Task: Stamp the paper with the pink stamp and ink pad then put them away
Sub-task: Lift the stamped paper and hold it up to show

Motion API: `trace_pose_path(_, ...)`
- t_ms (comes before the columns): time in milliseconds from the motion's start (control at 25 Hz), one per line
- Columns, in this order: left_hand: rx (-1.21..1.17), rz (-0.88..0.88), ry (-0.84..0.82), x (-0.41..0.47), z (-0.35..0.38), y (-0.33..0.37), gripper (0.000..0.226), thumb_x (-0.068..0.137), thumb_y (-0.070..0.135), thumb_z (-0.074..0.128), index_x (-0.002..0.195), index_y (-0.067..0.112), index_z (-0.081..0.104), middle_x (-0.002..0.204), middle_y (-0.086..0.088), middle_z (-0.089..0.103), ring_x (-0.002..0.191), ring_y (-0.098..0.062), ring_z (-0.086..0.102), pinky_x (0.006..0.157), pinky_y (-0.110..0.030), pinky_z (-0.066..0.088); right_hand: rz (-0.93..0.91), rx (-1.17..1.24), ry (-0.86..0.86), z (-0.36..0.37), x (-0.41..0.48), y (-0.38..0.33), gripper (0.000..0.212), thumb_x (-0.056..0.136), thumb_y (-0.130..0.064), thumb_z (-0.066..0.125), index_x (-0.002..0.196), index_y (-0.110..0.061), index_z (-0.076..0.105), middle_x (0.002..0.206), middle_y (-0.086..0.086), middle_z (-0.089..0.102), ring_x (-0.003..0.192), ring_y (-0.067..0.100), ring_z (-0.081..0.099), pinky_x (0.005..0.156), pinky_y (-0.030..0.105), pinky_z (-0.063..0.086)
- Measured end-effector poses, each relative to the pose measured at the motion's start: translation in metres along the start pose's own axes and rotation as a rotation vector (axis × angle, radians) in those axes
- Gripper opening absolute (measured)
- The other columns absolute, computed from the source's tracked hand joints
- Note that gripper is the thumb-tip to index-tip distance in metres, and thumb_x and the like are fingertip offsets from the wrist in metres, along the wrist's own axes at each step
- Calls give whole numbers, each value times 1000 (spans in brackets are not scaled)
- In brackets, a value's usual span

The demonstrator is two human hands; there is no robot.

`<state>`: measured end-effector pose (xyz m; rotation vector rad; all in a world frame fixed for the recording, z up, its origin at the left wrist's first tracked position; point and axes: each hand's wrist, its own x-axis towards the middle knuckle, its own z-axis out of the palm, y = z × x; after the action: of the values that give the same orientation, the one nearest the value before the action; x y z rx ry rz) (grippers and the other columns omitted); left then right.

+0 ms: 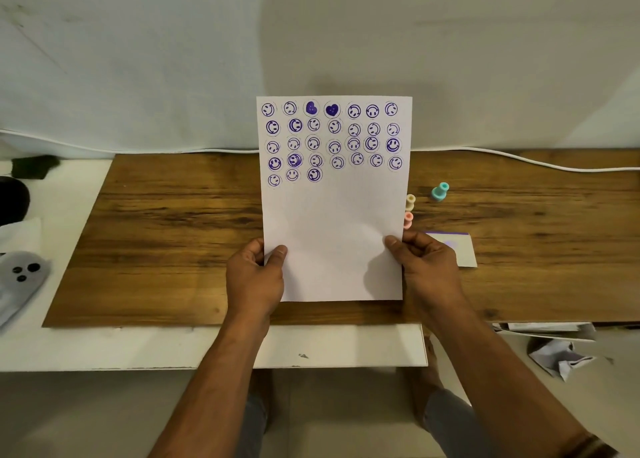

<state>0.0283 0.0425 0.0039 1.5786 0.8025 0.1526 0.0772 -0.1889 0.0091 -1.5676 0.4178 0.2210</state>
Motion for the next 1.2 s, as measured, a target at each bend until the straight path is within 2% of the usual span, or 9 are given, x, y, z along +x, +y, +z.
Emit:
trace_pose_path(200, -17, -5, 4, 1, 2, -1, 23, 96, 16, 71, 119, 18, 75, 107, 9, 77, 99, -9, 72, 75, -18, 51, 13, -16, 9, -1, 1, -1, 6, 90, -28, 79, 92, -34, 78, 91, -18, 80, 98, 20, 70, 86, 45, 62)
trace_pose_path(400, 0, -3, 11, 1, 3, -3, 26, 96, 18, 71, 123, 16, 74, 114, 3, 78, 104, -14, 72, 77, -19, 52, 2, -16, 5, -1, 1, -2, 6, 89, -28, 79, 91, -33, 77, 90, -23, 79, 97, 18, 69, 89, 48, 61)
trace_pose_path(600, 6, -2, 10, 0, 4, -1, 25, 96, 18, 71, 121, 18, 74, 111, 6, 77, 102, -11, 72, 77, -20, 52, -6, -25, 16, 0, 0, -4, 6, 90, -27, 79, 91, -33, 76, 87, -23, 78, 96, 18, 69, 91, 51, 60)
trace_pose_path(800, 6, -4, 13, -2, 4, 0, 23, 96, 18, 71, 119, 19, 75, 103, 13, 77, 96, -6, 72, 74, -18, 52, -7, -11, 34, 0, -2, -7, 6, 91, -26, 78, 91, -32, 76, 91, -15, 79, 98, 20, 70, 94, 54, 59)
trace_pose_path(960, 15, 5, 14, -2, 4, 1, 25, 96, 17, 71, 121, 17, 75, 110, 5, 78, 99, -10, 72, 81, -23, 57, -18, -19, 35, 0, -2, -7, 7, 91, -25, 78, 91, -31, 75, 90, -17, 79, 95, 16, 71, 92, 49, 60)
trace_pose_path(1040, 43, 10, 20, -4, 3, 2, 26, 96, 18, 71, 122, 16, 74, 111, 5, 77, 99, -9, 72, 86, -26, 59, -41, -52, 42, -1, 0, -6, 7, 91, -27, 78, 91, -32, 74, 88, -19, 77, 94, 13, 71, 86, 41, 62)
trace_pose_path(1080, 84, 32, 26, -5, 3, 3, 26, 96, 19, 72, 122, 17, 73, 111, 8, 76, 96, -6, 71, 85, -23, 60, -72, -114, 52, -2, 1, -4, 6, 92, -30, 78, 93, -33, 73, 89, -20, 75, 94, 13, 70, 81, 37, 61)
trace_pose_path(1160, 206, 117, 46, -10, 3, 5, 28, 94, 19, 74, 122, 20, 70, 106, 11, 73, 86, 1, 68, 73, -8, 55, -176, -342, 92, -4, 2, -1, 9, 93, -33, 77, 100, -33, 71, 88, -22, 69, 90, 10, 68, 71, 28, 57)
trace_pose_path(1200, 253, 152, 59, -12, 3, 7, 32, 93, 17, 76, 124, 21, 68, 107, 10, 73, 85, 0, 68, 70, -7, 53, -233, -454, 113, -4, 1, 1, 13, 94, -34, 76, 106, -32, 72, 86, -25, 65, 85, 6, 67, 67, 24, 54)
